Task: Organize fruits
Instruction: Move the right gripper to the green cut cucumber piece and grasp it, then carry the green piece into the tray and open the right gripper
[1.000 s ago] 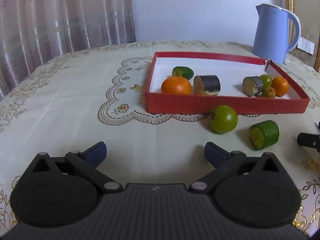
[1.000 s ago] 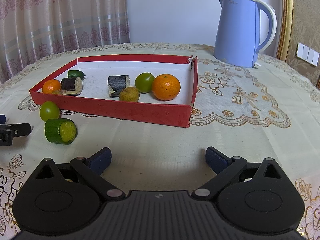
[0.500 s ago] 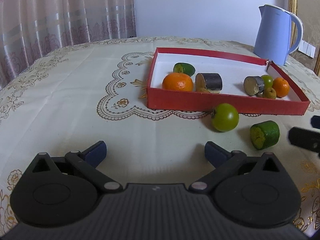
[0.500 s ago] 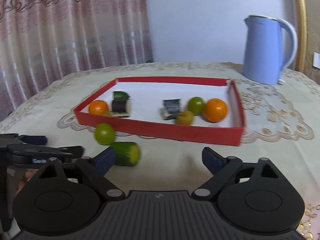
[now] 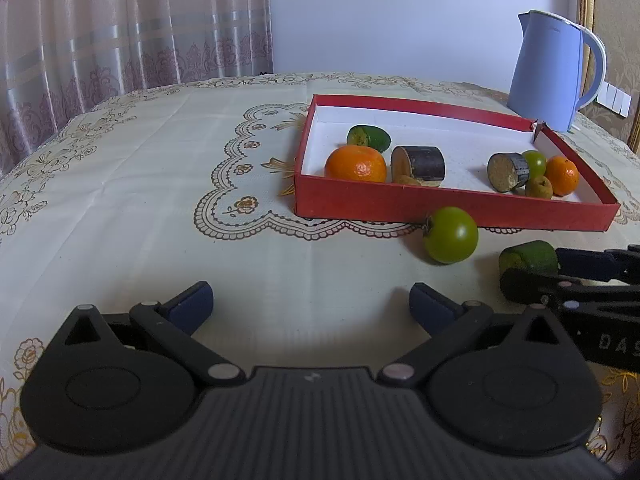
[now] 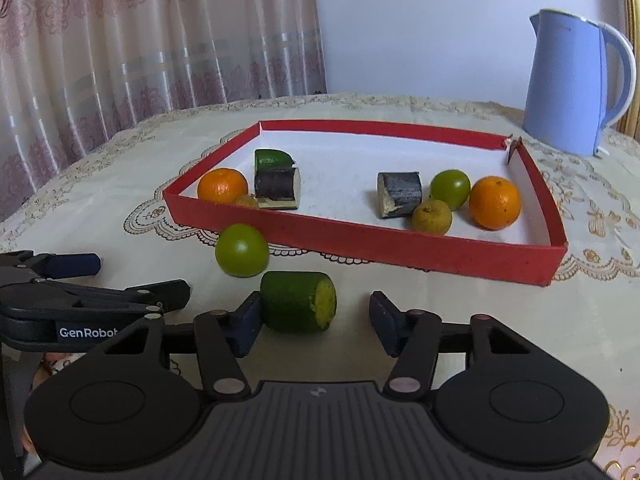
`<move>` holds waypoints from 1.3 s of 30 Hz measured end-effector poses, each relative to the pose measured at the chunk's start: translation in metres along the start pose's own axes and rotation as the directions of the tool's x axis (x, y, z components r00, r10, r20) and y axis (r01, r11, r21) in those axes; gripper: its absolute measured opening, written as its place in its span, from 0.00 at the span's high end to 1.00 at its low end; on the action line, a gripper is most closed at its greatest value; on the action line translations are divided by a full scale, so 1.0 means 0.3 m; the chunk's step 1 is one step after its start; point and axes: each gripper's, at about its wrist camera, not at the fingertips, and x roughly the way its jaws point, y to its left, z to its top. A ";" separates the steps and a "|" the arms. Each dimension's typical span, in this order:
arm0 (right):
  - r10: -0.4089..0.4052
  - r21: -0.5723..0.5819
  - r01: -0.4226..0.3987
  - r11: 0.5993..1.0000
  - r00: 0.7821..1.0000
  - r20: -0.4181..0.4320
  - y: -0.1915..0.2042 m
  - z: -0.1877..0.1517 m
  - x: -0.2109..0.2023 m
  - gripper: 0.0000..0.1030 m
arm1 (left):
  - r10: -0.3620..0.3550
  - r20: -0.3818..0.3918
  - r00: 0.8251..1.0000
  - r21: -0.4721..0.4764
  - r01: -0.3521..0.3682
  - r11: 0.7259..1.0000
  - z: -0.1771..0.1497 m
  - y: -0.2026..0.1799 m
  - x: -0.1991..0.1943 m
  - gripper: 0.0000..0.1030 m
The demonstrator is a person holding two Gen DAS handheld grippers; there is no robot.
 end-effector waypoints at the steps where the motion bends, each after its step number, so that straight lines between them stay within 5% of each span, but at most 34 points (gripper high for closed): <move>1: 0.010 0.000 -0.010 1.000 1.000 0.001 0.002 -0.002 -0.002 0.55 | 0.000 0.000 1.000 0.000 0.000 1.000 0.000 0.000 0.000 0.00; 3: 0.027 0.001 -0.027 1.000 1.000 0.003 0.008 -0.003 -0.006 0.65 | 0.000 0.000 1.000 0.000 0.000 1.000 0.000 0.000 0.000 0.00; 12: 0.010 -0.024 -0.009 1.000 0.999 0.039 0.022 -0.018 -0.038 0.71 | 0.000 0.000 1.000 0.000 0.000 1.000 0.000 0.001 -0.001 0.00; 32: -0.156 0.024 0.154 0.988 0.976 0.154 -0.192 0.079 -0.140 0.73 | -0.001 0.000 1.000 0.000 0.001 1.000 0.000 0.002 -0.001 0.00; 39: -0.206 0.019 0.206 0.978 0.965 0.161 -0.243 0.153 -0.081 0.73 | -0.001 0.000 1.000 0.000 0.001 1.000 0.000 0.002 -0.001 0.00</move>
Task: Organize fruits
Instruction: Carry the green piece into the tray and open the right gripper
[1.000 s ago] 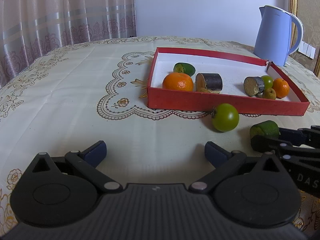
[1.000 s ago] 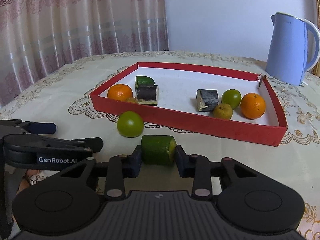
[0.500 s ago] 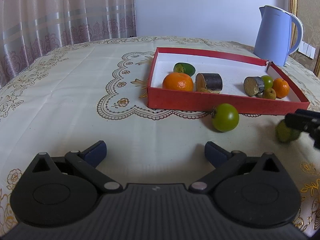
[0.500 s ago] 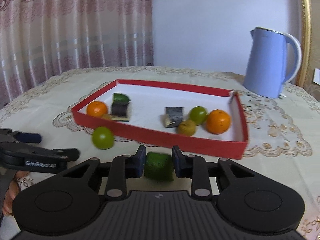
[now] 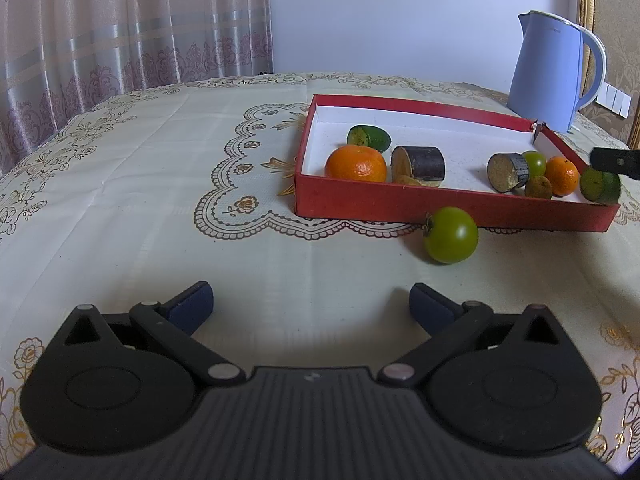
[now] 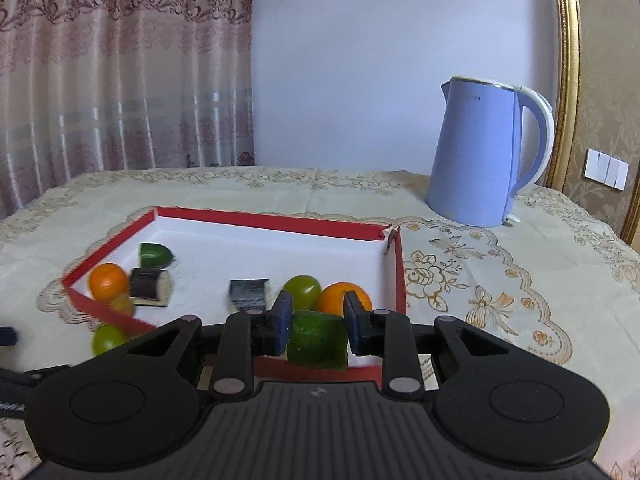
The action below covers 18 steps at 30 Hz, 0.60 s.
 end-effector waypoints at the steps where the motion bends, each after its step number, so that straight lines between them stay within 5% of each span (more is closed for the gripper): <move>1: 0.000 0.000 0.000 1.000 1.000 -0.003 -0.001 0.002 0.015 0.73 | 0.000 0.000 1.000 0.000 0.000 1.000 0.000 0.000 0.000 0.00; 18: -0.014 -0.021 0.013 1.000 0.999 -0.048 0.015 -0.027 0.134 0.74 | 0.000 0.000 1.000 0.000 0.000 1.000 0.000 0.000 0.000 0.00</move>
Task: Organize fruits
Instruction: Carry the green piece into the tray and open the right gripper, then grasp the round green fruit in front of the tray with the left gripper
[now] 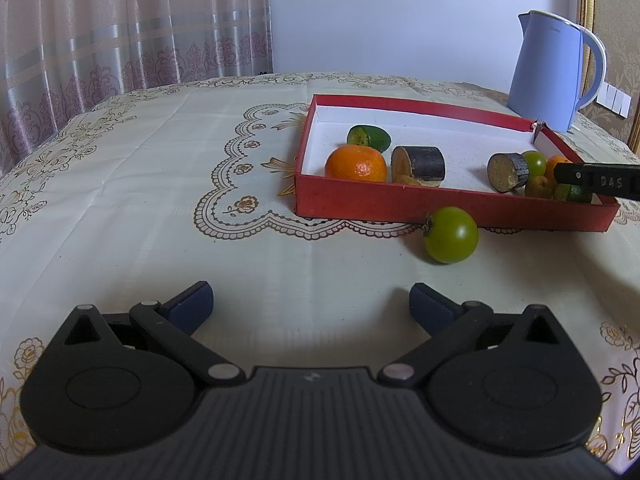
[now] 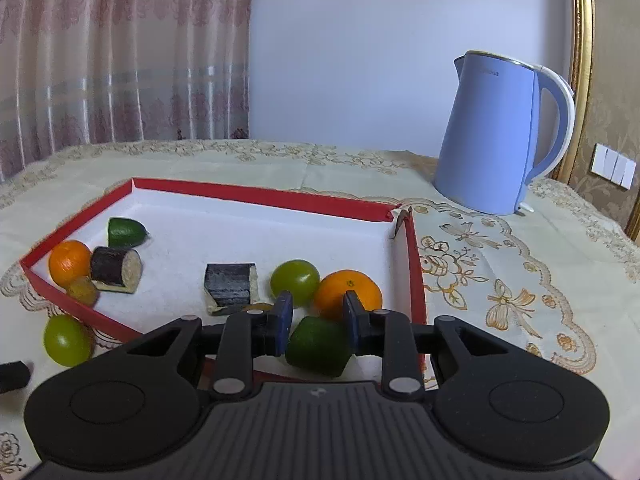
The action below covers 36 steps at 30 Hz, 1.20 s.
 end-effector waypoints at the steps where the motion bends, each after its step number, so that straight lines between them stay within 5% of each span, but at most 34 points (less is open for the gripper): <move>1: 0.011 0.015 -0.011 1.000 1.000 0.006 -0.008 0.001 -0.008 0.74 | 0.000 0.000 1.000 0.000 0.000 1.000 0.000 0.000 0.000 0.00; 5: 0.056 0.043 -0.058 0.997 0.998 0.042 -0.024 -0.003 -0.080 0.67 | 0.000 0.000 1.000 0.000 0.000 1.000 0.000 0.000 0.000 0.00; 9: 0.101 0.012 -0.102 0.995 0.993 0.063 -0.006 -0.049 -0.181 0.27 | 0.000 0.000 1.000 0.000 0.000 1.000 0.000 0.000 0.000 0.00; 15: 0.138 -0.054 -0.138 0.989 0.990 -0.005 0.041 -0.132 -0.230 0.27 | 0.000 0.000 1.000 0.000 0.000 1.000 0.000 0.001 0.000 0.00; 36: 0.192 0.067 -0.187 0.980 0.977 -0.095 0.008 -0.175 -0.155 0.16 | 0.029 0.007 1.000 0.004 -0.029 1.000 0.001 -0.008 -0.008 0.00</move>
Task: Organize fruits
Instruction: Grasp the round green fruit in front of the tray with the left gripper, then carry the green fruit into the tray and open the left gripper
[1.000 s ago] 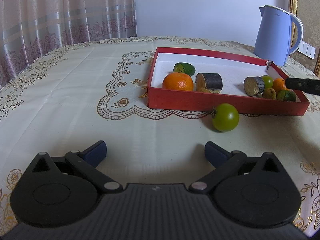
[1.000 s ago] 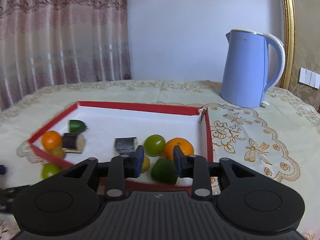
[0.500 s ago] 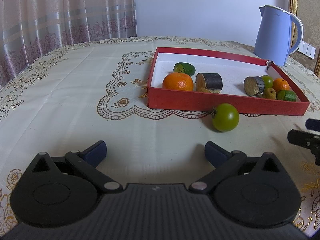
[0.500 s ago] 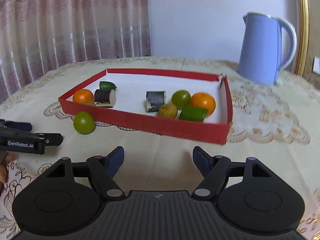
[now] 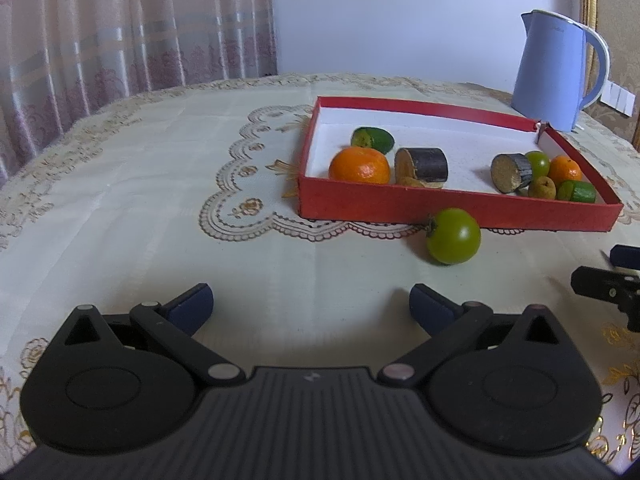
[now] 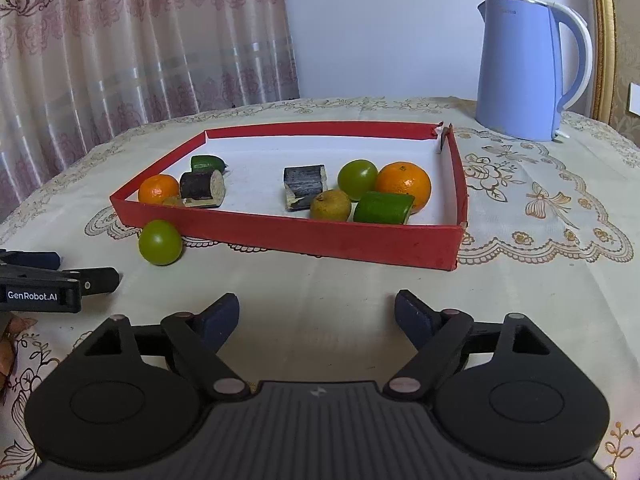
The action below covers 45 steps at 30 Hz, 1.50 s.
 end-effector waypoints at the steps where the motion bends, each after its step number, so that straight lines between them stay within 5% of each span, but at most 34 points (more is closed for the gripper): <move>1: 0.003 0.000 -0.003 1.000 1.000 -0.001 0.001 0.001 0.001 0.16 | 0.007 0.002 1.000 0.001 -0.007 1.000 0.004 -0.005 -0.006 0.00; 6: -0.007 -0.022 0.007 1.000 1.000 -0.009 0.013 0.001 0.004 0.14 | -0.076 0.034 0.997 -0.045 0.077 0.996 0.040 -0.042 -0.053 0.00; 13: -0.014 -0.033 0.013 0.999 1.000 -0.013 0.023 0.001 0.009 0.13 | -0.070 0.036 0.997 -0.002 0.071 0.998 0.093 -0.161 -0.015 0.00; 22: -0.014 -0.033 0.014 0.999 1.000 -0.013 0.023 0.001 0.010 0.13 | -0.062 -0.009 0.998 0.009 0.062 0.998 0.094 -0.190 0.056 0.24; 29: -0.015 -0.034 0.014 0.999 1.000 -0.014 0.023 0.000 0.010 0.13 | -0.097 -0.012 0.995 0.040 0.098 0.994 0.089 -0.215 0.057 0.67; 45: -0.016 -0.037 0.016 0.999 1.000 -0.014 0.026 -0.001 0.011 0.13 | -0.147 0.053 0.988 0.047 0.144 0.988 0.126 -0.218 -0.015 0.68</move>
